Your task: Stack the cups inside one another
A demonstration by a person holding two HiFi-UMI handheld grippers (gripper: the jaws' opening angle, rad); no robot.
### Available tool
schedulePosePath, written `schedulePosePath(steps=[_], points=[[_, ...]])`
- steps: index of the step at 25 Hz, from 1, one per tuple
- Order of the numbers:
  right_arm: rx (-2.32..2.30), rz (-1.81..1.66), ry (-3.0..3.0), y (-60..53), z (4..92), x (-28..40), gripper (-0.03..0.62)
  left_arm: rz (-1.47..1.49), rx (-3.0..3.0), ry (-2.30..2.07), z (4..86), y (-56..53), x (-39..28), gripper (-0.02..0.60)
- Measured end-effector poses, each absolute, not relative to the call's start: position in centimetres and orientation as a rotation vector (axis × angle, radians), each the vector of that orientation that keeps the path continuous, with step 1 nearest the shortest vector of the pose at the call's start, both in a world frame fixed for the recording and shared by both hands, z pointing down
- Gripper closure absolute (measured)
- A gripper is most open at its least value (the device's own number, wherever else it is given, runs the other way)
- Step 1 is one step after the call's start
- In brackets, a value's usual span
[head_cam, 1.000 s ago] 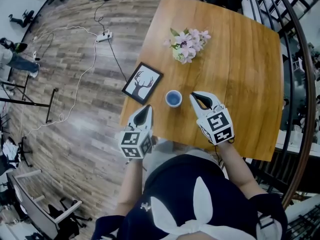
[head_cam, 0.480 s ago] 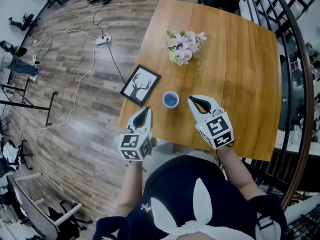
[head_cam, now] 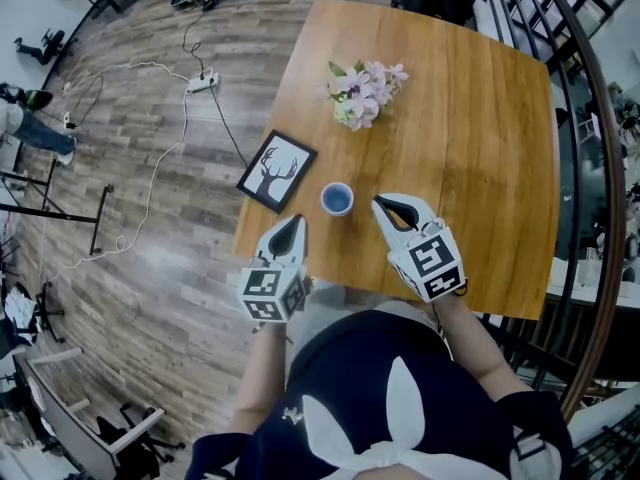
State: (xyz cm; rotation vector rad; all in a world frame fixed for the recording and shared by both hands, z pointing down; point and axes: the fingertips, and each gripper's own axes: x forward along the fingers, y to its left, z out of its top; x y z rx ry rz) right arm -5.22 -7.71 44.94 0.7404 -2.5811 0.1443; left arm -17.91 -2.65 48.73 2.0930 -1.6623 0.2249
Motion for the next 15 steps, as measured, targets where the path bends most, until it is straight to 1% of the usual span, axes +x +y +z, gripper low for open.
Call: schedulePosePath(steps=[15], points=[[0.749,0.134,-2.583,-7.34,44.99,-4.59,0.597,0.230,2.096,-1.663,48.98,-2.36,-17.17,0.560]])
